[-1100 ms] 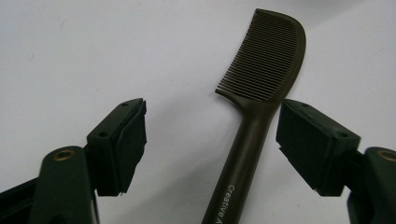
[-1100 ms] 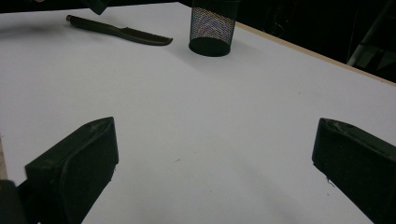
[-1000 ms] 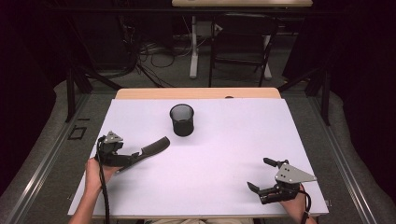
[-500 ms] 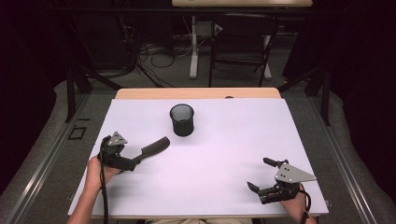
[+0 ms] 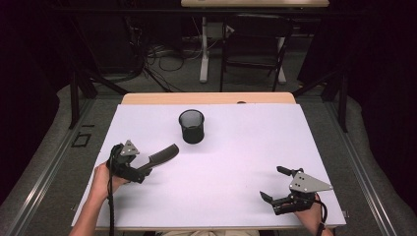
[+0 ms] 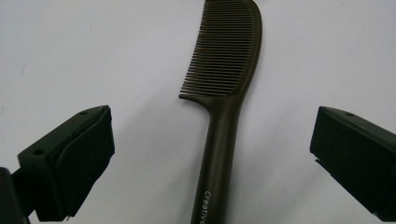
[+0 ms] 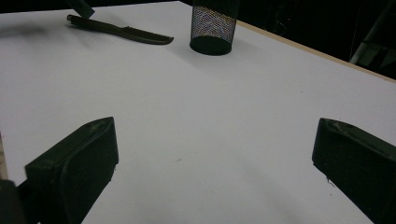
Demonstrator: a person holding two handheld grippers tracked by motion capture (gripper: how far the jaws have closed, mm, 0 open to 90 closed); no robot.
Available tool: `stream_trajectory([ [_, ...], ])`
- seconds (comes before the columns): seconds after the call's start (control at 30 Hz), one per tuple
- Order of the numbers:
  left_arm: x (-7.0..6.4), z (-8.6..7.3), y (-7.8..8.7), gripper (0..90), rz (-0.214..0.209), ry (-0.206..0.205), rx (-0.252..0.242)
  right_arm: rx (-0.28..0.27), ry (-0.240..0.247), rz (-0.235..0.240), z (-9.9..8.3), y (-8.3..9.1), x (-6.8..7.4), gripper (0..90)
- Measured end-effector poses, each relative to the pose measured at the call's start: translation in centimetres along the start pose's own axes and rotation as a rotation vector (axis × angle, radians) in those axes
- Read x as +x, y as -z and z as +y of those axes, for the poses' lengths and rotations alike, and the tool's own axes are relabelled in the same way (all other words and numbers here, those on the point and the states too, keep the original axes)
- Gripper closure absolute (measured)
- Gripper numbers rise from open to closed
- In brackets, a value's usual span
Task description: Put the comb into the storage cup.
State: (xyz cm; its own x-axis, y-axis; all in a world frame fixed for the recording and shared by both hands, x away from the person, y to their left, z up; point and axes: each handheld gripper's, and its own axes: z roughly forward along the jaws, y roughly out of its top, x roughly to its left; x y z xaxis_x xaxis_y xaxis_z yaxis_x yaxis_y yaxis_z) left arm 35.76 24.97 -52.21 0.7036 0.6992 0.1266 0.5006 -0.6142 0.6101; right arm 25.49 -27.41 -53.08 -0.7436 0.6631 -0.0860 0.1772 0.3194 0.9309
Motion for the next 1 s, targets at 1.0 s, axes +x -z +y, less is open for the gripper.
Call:
stream_trajectory([
  [1.0,-0.4,1.7,-1.3,15.8,-0.038,-0.130,0.176,0.002,0.004,0.012,0.0,0.0,0.2,0.0],
])
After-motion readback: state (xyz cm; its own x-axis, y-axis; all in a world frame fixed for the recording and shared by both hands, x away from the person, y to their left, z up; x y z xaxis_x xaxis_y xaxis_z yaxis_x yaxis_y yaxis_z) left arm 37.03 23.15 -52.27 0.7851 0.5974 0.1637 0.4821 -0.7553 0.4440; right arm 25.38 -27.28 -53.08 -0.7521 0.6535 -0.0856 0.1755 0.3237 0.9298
